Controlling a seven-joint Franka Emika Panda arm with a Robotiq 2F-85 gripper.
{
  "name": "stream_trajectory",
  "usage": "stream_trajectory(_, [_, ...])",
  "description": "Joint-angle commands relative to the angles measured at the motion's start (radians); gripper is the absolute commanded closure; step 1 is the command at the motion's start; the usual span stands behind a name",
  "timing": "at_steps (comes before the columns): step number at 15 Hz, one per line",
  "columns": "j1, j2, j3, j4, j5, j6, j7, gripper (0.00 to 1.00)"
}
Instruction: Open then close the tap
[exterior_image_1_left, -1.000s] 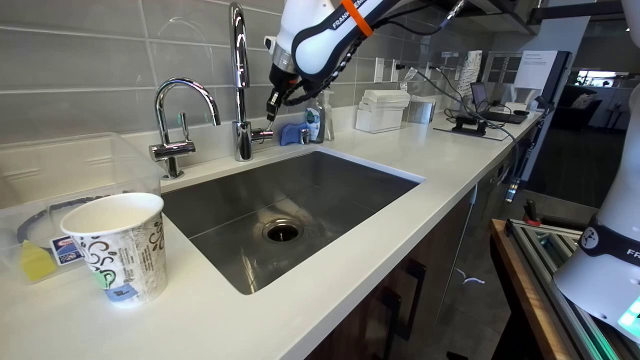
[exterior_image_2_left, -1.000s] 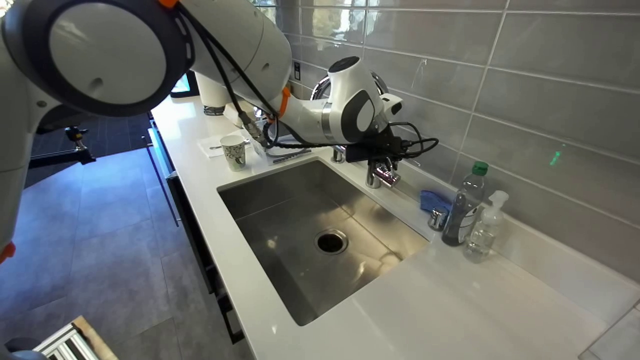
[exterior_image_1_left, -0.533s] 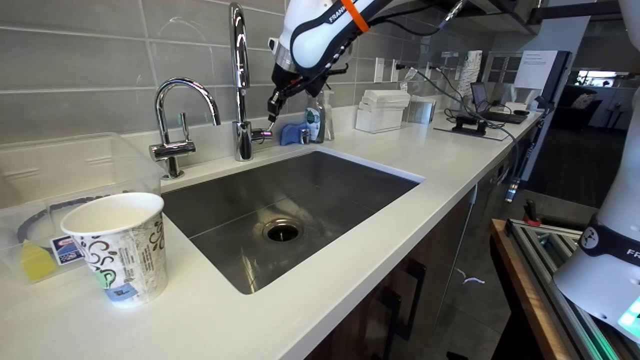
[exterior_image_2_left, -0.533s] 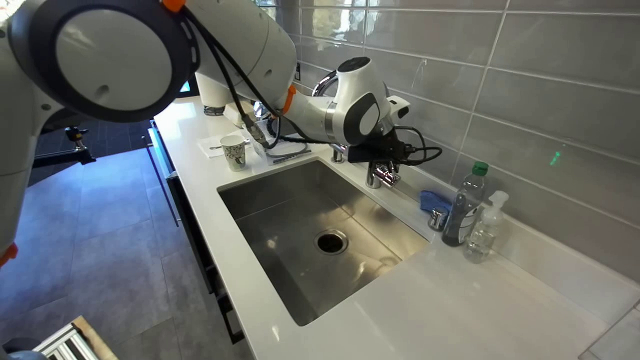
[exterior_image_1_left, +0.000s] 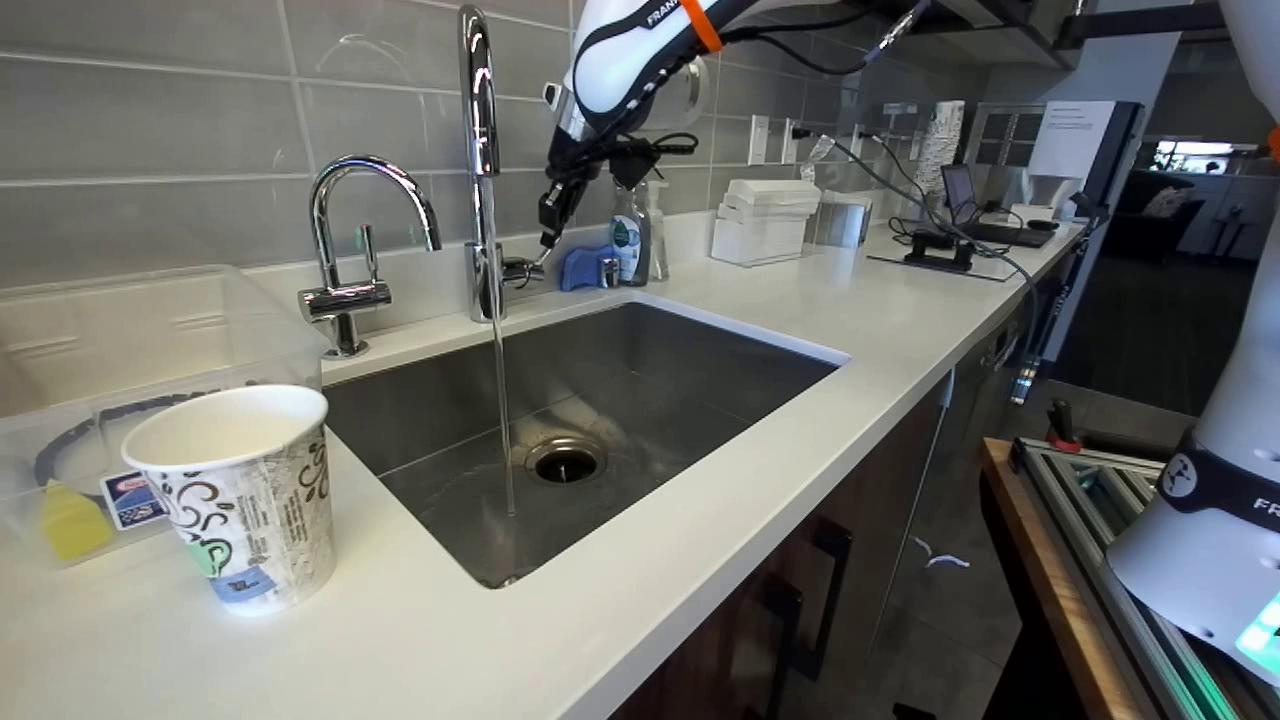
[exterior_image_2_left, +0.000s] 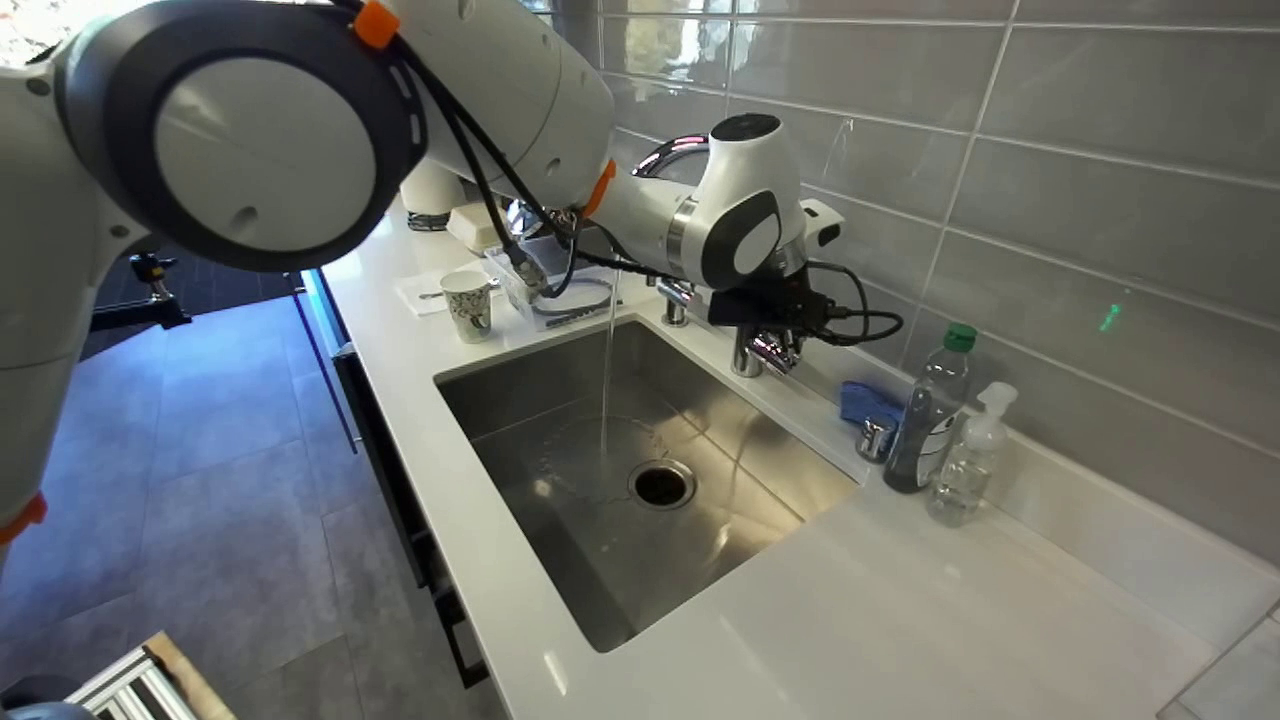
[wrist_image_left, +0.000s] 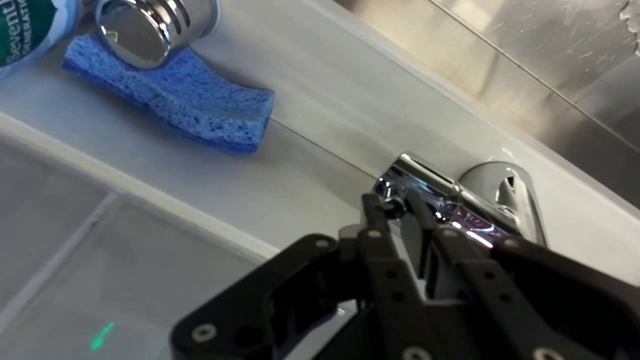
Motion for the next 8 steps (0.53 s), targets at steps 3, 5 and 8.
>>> stream_trajectory(3, [-0.055, 0.097, -0.009, 0.117, 0.028, -0.035, -0.063, 0.96])
stream_trajectory(5, [-0.061, 0.111, -0.004, 0.132, 0.036, -0.042, -0.069, 0.96])
stream_trajectory(8, [-0.061, 0.114, -0.003, 0.148, 0.04, -0.067, -0.07, 0.96])
